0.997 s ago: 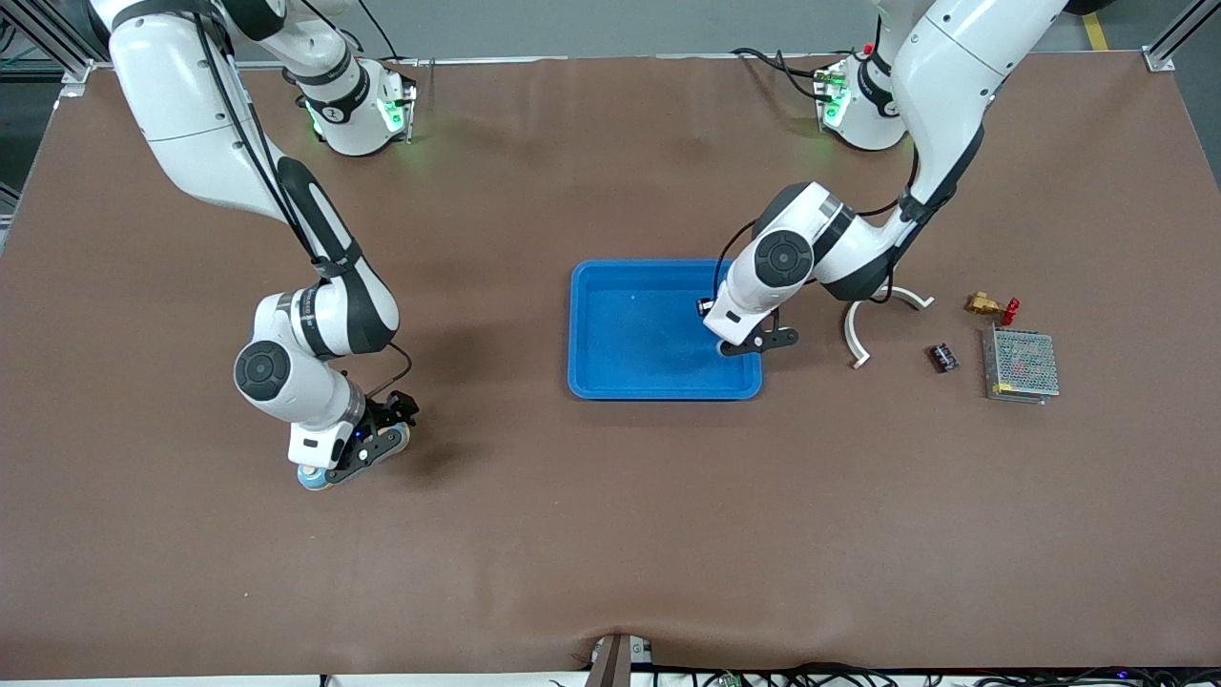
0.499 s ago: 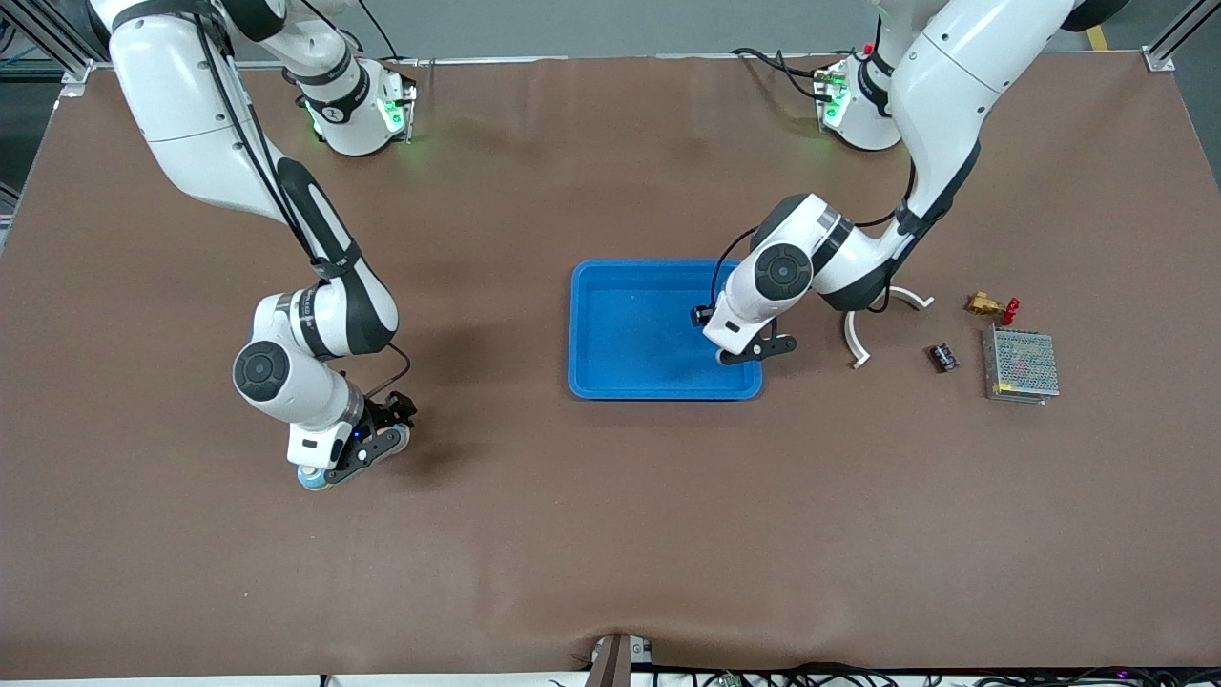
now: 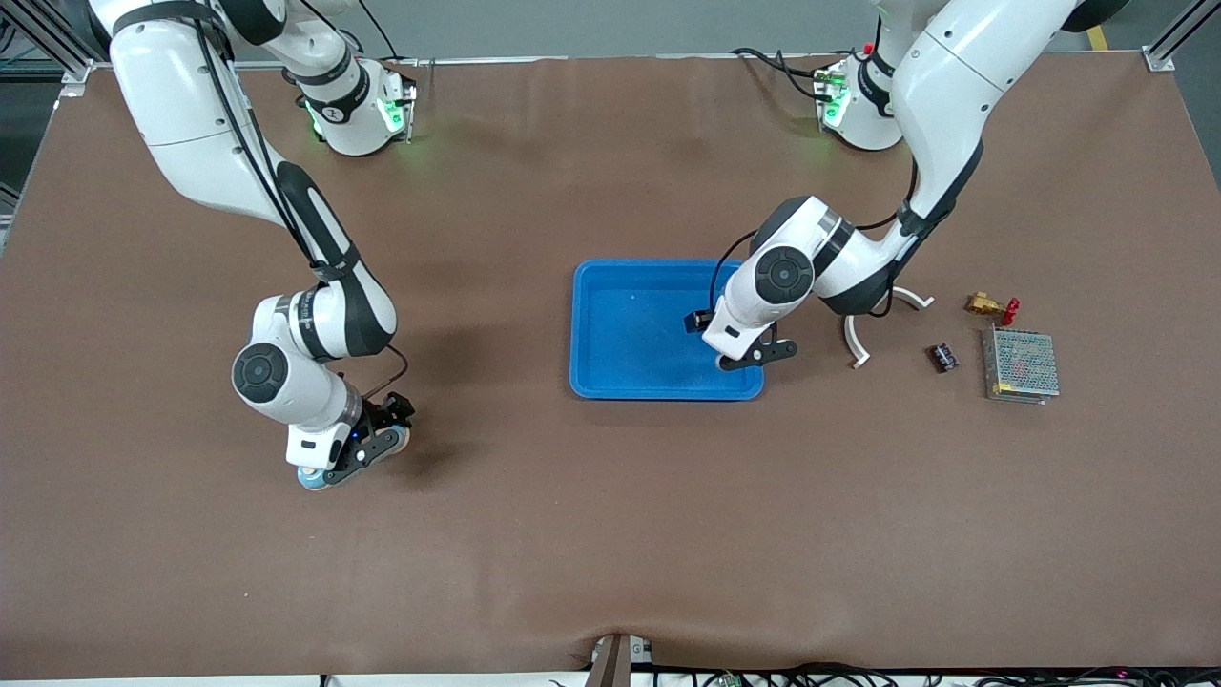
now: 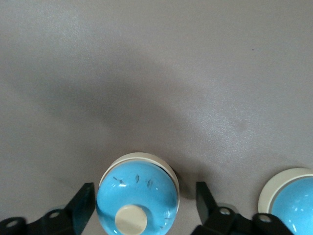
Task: Place electrolytic capacitor and blue bell in tray
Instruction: 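Return the left gripper to the capacitor while the right gripper lifts the bell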
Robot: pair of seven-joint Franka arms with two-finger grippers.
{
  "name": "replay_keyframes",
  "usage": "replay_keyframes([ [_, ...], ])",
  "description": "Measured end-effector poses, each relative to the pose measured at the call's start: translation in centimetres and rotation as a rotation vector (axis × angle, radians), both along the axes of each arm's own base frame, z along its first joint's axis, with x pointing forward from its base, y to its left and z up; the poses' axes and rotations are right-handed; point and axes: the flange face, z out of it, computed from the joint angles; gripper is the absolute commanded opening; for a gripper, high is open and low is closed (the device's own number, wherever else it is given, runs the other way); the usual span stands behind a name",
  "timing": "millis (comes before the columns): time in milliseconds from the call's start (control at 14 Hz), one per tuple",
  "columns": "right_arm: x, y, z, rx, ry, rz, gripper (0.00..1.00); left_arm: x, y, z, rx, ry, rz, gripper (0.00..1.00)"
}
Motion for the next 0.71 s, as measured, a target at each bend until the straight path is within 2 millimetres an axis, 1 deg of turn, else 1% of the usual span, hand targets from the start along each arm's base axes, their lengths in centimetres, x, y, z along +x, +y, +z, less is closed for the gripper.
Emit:
replay_keyframes([
  [71,0.0,0.0,-0.1,0.0,-0.001,0.0,0.41,0.4,0.2,1.0,0.009,-0.004,0.002,1.0],
  [214,0.1,0.0,0.0,0.001,-0.005,0.001,0.37,1.8,0.7,3.7,0.038,-0.01,0.009,1.0],
  [356,0.1,0.0,0.0,0.001,-0.006,0.001,0.36,3.6,2.1,6.9,0.075,-0.006,0.028,1.0],
  [427,0.1,0.1,0.1,0.001,-0.006,0.001,0.36,4.6,3.3,8.4,0.089,-0.008,0.029,1.0],
  [570,0.2,0.2,0.2,0.003,-0.01,0.003,0.36,6.8,6.7,10.9,0.102,-0.029,0.014,1.0],
  [712,0.6,0.6,0.8,0.008,-0.018,0.005,0.36,8.5,11.3,12.1,0.105,-0.042,-0.019,1.0],
])
